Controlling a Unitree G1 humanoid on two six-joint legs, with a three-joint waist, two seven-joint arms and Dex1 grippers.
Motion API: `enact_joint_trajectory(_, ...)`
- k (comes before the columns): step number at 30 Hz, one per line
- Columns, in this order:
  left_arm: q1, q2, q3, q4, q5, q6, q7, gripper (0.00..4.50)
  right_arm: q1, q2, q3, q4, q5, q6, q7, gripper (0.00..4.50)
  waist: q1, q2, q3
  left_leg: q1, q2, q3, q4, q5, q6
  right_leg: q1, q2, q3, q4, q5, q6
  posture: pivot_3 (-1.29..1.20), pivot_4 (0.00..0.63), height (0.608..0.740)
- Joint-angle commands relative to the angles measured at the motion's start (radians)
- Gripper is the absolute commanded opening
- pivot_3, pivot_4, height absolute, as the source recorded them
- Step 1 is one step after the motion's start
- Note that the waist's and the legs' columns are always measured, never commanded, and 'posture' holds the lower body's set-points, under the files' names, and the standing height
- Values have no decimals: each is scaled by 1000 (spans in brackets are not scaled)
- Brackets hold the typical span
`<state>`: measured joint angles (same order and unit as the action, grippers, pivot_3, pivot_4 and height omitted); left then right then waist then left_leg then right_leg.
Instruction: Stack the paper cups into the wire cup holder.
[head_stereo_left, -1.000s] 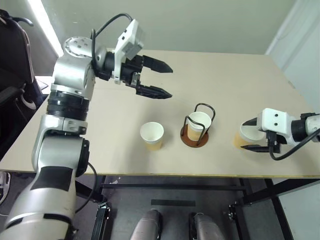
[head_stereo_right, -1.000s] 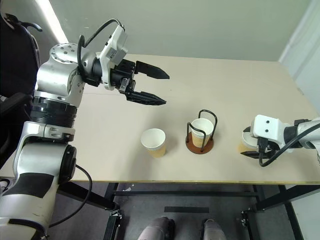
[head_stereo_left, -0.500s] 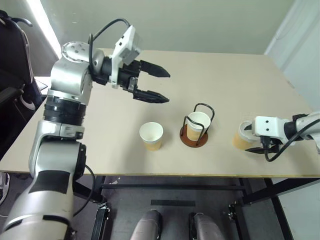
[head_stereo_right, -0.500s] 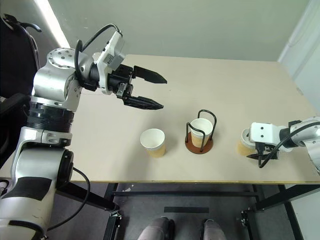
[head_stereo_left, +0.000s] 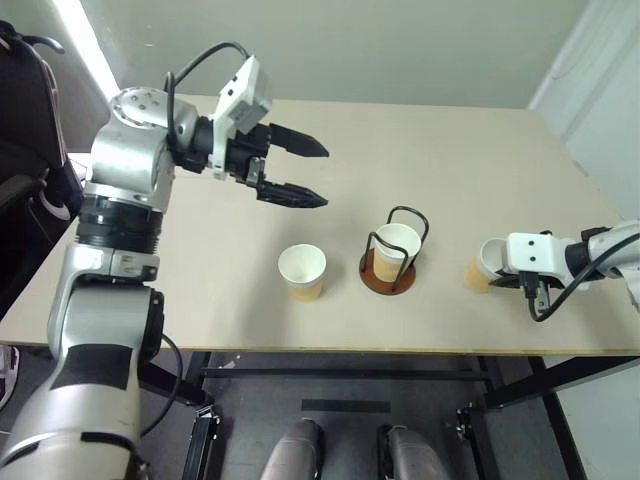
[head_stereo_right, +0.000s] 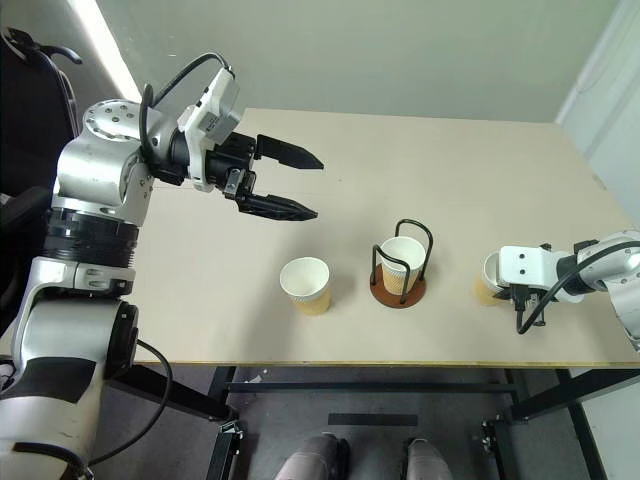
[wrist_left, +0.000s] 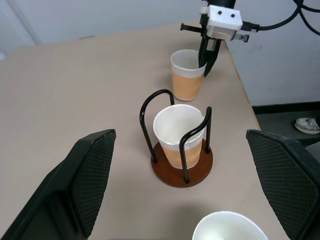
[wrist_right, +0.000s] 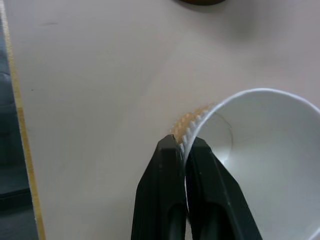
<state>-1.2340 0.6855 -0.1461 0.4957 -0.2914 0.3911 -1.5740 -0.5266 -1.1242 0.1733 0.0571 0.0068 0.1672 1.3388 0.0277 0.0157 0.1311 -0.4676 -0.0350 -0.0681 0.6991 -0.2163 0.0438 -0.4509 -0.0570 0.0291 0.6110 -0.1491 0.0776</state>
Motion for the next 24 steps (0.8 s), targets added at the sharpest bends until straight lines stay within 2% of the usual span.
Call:
enact_joint_trajectory(1, -31, 19, 14, 17, 9, -31, -32, 4500, -1, -27, -63, -67, 37, 36, 12, 32, 0, 0, 0, 0, 0, 0, 0, 0, 0, 0, 0, 0, 0, 0, 0, 0, 150, 740)
enact_joint_trajectory(6, -25, 41, 16, 43, 24, -49, -36, 4500, -79, -37, -123, -136, 97, 120, 9, 32, -2, 0, 0, -1, 0, 0, 0, 0, 0, -1, 0, 0, 0, -2, -3, 0, 150, 740)
enact_joint_trajectory(11, -17, 51, 19, 52, 22, -52, -31, 4500, -251, 4, -155, -229, 217, 268, 8, 32, -4, 0, 0, -1, 0, 0, -1, 0, -1, -2, 0, 0, 0, -5, -8, 0, 150, 740)
enact_joint_trajectory(18, -5, 46, 18, 39, 16, -45, -29, 4500, -402, 78, -115, -311, 302, 384, 2, 32, -3, 0, 0, -2, 0, -2, -1, 0, -1, -3, 1, -1, 0, -6, -9, 0, 150, 740)
enact_joint_trajectory(24, 12, 46, 22, 22, 8, -38, -24, 4500, -413, 137, -34, -338, 291, 383, 14, 32, -4, 0, 0, -2, 0, -2, -1, 0, -2, -3, 1, -1, 0, -6, -10, 0, 150, 740)
